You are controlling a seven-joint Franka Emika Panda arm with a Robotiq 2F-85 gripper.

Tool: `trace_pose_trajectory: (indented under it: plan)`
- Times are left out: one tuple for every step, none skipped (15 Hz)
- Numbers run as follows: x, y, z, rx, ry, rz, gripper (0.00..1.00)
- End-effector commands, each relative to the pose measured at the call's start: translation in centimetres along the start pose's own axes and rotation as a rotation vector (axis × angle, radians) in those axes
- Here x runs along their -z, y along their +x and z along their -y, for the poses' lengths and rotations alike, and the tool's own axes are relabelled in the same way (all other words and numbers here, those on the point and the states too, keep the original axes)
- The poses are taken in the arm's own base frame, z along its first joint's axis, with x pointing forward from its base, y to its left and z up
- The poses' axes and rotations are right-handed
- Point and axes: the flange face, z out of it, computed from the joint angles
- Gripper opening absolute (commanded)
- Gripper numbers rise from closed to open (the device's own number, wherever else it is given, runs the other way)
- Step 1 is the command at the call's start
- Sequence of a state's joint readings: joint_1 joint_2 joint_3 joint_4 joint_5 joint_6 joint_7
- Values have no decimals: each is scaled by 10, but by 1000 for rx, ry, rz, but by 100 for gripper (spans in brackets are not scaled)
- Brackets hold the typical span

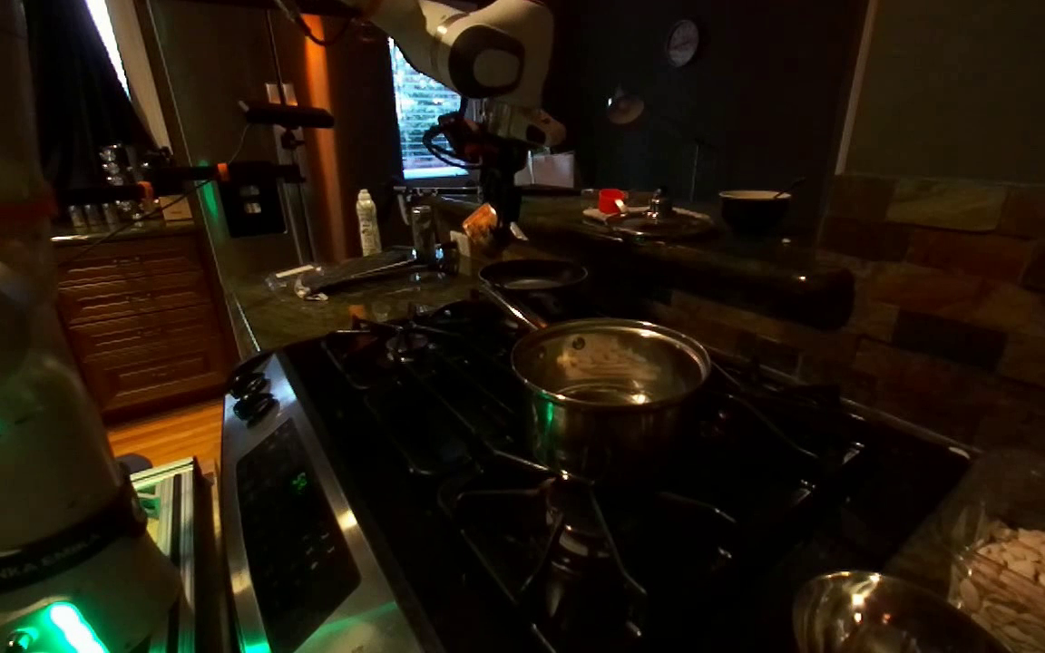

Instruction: Pick up the canned beans and put some beans on the frying pan

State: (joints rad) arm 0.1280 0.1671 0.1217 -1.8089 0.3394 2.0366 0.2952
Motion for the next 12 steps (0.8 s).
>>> trace_pose_trajectory:
  plan:
    - [2, 9, 2, -34, 58, 74, 69]
    - [1, 12, 1, -42, 71, 84, 69]
    - [0, 15, 0, -57, 82, 94, 69]
    - [-1, 18, -2, -68, 91, 92, 69]
    - [-1, 22, -4, -80, 108, 97, 69]
    - [-2, 26, -7, -94, 123, 104, 69]
    - [-4, 30, -10, -111, 139, 112, 69]
    - [-4, 34, -13, -126, 157, 125, 69]
    - [-5, 38, -16, -140, 178, 139, 69]
    - [-6, 41, -19, -155, 196, 152, 69]
    - [-6, 46, -22, -173, 209, 161, 69]
    - [-7, 49, -26, -188, 222, 174, 69]
